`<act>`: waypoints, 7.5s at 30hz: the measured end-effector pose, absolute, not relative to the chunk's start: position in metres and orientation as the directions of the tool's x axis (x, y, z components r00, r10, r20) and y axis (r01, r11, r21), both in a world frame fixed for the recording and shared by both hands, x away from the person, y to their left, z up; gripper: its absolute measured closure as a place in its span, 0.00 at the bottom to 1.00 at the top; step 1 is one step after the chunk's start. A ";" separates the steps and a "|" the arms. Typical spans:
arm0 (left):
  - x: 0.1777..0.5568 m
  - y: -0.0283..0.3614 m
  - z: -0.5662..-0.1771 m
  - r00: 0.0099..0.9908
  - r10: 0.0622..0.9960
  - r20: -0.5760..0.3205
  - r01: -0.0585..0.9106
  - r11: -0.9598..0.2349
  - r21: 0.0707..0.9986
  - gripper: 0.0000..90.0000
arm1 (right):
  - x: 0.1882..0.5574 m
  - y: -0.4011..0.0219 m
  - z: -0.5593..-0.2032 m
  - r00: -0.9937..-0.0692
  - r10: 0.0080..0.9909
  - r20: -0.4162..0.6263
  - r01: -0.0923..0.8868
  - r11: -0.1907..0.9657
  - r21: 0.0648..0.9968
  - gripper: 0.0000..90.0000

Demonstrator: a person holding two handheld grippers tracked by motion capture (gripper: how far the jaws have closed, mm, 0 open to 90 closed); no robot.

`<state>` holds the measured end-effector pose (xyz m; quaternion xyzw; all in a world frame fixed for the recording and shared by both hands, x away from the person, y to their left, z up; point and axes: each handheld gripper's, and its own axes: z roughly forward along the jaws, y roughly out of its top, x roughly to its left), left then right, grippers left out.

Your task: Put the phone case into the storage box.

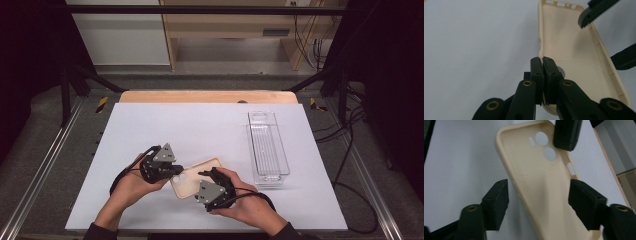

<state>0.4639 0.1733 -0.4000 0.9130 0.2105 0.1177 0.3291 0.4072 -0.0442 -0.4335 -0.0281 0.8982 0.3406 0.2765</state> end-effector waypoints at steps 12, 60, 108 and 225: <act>0.464 0.173 -0.394 0.889 0.451 0.081 0.300 -0.707 0.640 0.98 | 0.402 -0.039 -0.436 -0.852 0.032 -0.523 -0.302 0.785 0.541 0.65; 0.432 0.242 -0.412 0.559 0.828 0.048 0.178 -0.176 0.968 0.11 | 0.426 -0.059 -0.438 -0.811 0.190 -0.553 -0.239 0.756 0.610 0.97; 0.420 0.267 -0.456 0.450 0.892 0.042 0.133 -0.113 0.985 0.03 | 0.433 -0.110 -0.384 -0.731 0.619 -0.288 -0.072 0.350 0.934 0.97; 0.418 0.265 -0.463 0.464 0.883 0.071 0.132 -0.149 0.980 0.02 | 0.576 -0.206 -0.364 -0.322 0.938 0.132 0.248 -0.051 0.967 0.98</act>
